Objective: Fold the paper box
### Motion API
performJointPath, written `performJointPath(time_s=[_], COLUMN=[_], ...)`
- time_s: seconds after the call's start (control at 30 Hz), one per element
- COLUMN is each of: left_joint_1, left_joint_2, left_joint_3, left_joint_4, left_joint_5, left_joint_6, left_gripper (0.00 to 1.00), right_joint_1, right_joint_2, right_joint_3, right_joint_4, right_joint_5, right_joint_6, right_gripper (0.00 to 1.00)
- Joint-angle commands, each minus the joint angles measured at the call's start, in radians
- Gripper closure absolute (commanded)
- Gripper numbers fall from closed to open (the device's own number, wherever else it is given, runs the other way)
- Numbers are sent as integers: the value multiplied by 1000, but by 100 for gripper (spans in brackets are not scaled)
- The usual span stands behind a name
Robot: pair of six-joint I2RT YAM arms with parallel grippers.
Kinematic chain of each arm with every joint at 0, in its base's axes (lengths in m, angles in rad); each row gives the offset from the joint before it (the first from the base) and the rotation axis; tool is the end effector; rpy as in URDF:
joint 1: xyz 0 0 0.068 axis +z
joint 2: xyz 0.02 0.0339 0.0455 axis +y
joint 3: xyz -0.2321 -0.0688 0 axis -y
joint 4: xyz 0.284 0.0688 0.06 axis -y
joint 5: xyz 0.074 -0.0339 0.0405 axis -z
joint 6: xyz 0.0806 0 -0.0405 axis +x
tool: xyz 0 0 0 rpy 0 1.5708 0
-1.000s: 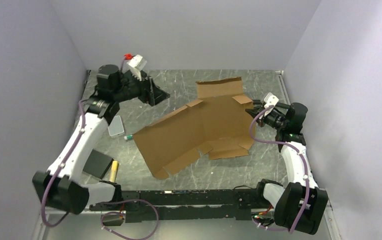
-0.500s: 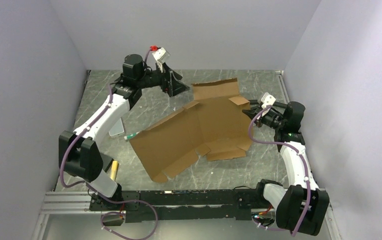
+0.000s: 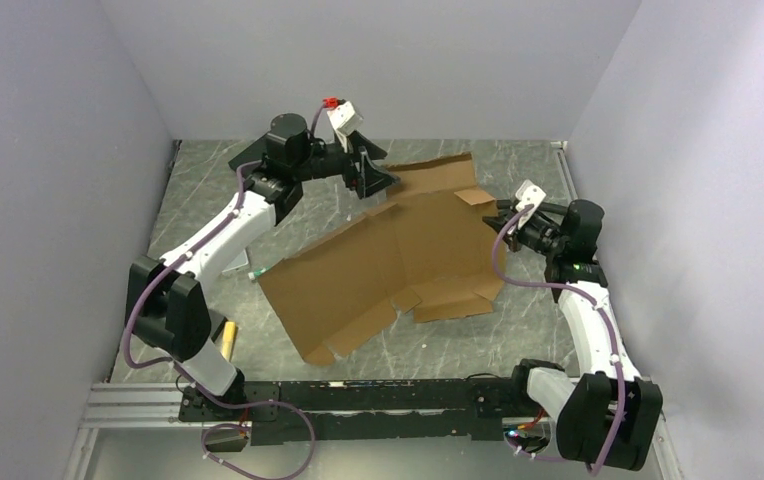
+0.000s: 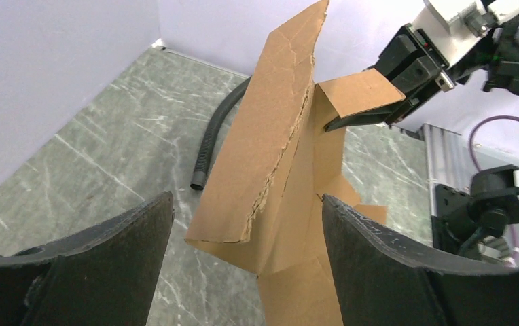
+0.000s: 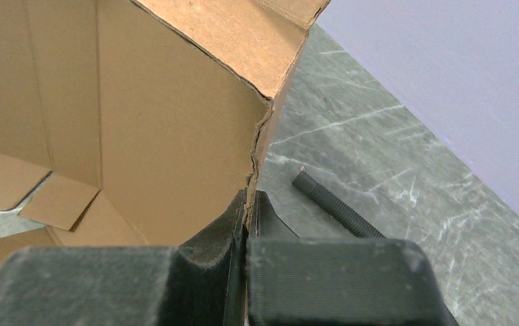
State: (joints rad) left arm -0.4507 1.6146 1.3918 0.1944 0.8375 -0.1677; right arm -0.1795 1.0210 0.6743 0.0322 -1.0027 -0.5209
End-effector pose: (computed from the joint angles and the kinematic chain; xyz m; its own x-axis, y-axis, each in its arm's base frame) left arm 0.3774 -0.2492 0.3375 -0.1855 -0.0344 -0.9821 0.9423 0.2771 -0.1876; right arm 0.3052 0.0137 0.2350 0.0807 -0.2868 -0.9546 -0.7523 0.6108 -0.2471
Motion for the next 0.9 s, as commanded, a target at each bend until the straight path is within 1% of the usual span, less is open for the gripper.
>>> performJointPath(time_s=[0.0, 0.13, 0.2, 0.27, 0.33, 0.4, 0.57, 0.67, 0.8, 0.87], left_joint_1=[-51, -67, -73, -81, -94, -109, -155, -184, -227, -255], left_joint_2=[-19, -44, -52, -55, -60, -68, -82, -81, -76, -70], left_joint_3=[19, 1, -10, -14, -17, -30, -58, -55, -58, -61], left_joint_4=[-27, -16, -6, -9, -14, -7, 26, 32, 54, 66], left_joint_5=[-109, -183, -207, -227, -260, -309, -384, -427, -494, -564], left_joint_6=[140, 196, 215, 232, 253, 271, 331, 379, 483, 549], left_gripper=[16, 20, 24, 30, 38, 43, 48, 49, 49, 50], right_joint_1=[52, 90, 104, 116, 124, 127, 130, 130, 132, 132], right_joint_2=[-8, -10, -9, -6, -5, -8, -9, -8, -4, -1], right_joint_3=[41, 39, 40, 46, 49, 48, 45, 43, 41, 41], right_joint_4=[34, 80, 96, 103, 106, 108, 112, 112, 112, 111], right_joint_5=[160, 279, 324, 367, 392, 403, 398, 394, 383, 378], right_joint_6=[3, 35, 51, 69, 84, 97, 114, 123, 136, 139], right_gripper=[100, 100, 100, 100, 100, 100, 100, 100, 100, 100])
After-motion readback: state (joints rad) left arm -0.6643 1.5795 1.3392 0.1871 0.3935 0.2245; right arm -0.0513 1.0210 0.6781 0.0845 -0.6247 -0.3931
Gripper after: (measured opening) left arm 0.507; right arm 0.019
